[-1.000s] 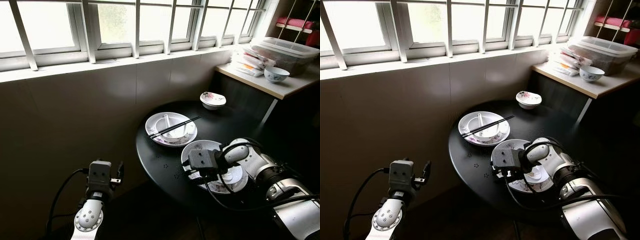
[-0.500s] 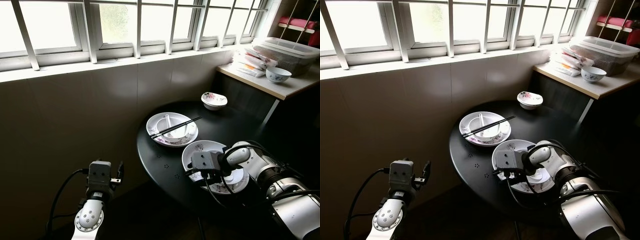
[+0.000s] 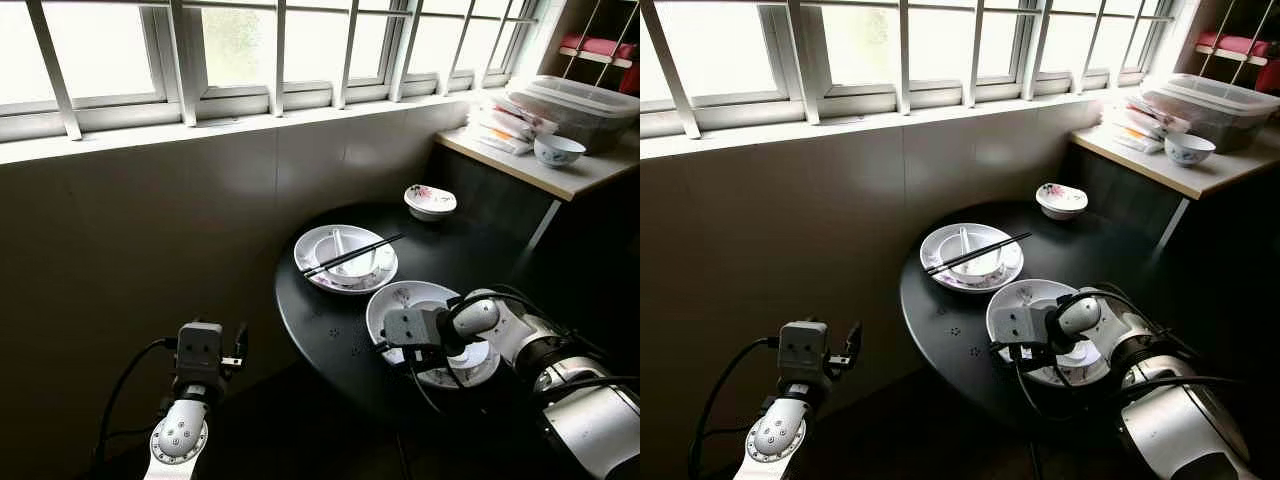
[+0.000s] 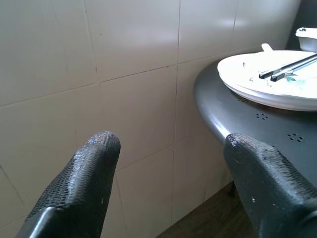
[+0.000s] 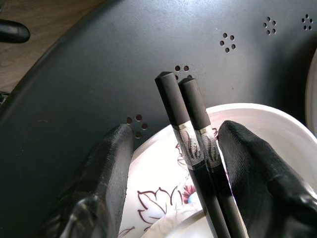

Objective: Kitchen organization

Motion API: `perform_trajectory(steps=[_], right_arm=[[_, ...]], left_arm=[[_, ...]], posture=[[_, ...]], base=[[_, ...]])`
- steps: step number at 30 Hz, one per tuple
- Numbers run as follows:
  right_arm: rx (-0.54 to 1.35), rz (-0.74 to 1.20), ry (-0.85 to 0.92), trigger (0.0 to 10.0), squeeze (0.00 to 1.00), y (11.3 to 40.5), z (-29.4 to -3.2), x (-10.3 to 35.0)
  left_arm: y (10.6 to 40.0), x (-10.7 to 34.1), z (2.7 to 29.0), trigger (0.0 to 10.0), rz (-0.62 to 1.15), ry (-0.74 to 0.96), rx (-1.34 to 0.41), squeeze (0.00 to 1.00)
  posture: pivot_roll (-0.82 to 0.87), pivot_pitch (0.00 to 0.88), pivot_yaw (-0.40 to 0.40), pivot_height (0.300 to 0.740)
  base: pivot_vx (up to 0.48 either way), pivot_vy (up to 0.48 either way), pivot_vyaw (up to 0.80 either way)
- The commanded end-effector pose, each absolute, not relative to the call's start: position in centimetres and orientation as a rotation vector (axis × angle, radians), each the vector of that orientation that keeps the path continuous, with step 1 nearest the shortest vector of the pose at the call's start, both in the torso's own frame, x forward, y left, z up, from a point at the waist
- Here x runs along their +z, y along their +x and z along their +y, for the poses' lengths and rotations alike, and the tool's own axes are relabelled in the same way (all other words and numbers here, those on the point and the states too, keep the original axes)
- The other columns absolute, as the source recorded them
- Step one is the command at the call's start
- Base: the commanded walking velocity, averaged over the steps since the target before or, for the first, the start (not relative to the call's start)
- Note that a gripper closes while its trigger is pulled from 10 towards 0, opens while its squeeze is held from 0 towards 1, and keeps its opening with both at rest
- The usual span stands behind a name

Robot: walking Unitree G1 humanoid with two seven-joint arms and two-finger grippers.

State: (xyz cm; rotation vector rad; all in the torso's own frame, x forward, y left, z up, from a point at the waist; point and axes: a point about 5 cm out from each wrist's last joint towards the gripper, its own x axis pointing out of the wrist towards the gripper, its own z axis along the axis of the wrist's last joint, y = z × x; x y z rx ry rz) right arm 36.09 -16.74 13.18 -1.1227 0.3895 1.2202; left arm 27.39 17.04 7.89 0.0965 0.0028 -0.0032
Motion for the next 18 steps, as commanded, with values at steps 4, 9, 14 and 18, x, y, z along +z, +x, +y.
perform_trajectory(steps=[4, 9, 14, 18], right_arm=[[1.174, 0.430, -1.143, 7.3, 0.00, 36.11, -17.55, 12.76], [1.154, 0.409, -1.121, 0.0, 0.00, 36.30, -17.38, 12.98], [1.150, 0.388, -1.073, 0.0, 0.00, 36.41, -17.08, 13.25], [1.144, 0.378, -1.055, 0.0, 0.00, 36.50, -16.99, 13.42]], left_arm=[[27.18, 7.36, 16.89, 10.0, 0.023, 0.081, -0.001, 0.00], [27.16, 7.36, 16.94, 10.0, 0.025, 0.082, 0.001, 0.00], [27.17, 7.34, 16.98, 10.0, 0.027, 0.083, 0.001, 0.00], [27.18, 7.33, 16.98, 10.0, 0.027, 0.084, 0.001, 0.00]], posture=[[0.08, 0.000, -0.088, 0.740], [0.08, 0.000, -0.086, 0.740], [0.08, 0.000, -0.085, 0.740], [0.08, 0.000, -0.085, 0.740]], base=[[0.000, 0.000, 0.00], [0.000, 0.000, 0.00], [0.000, 0.000, 0.00], [0.000, 0.000, 0.00]])
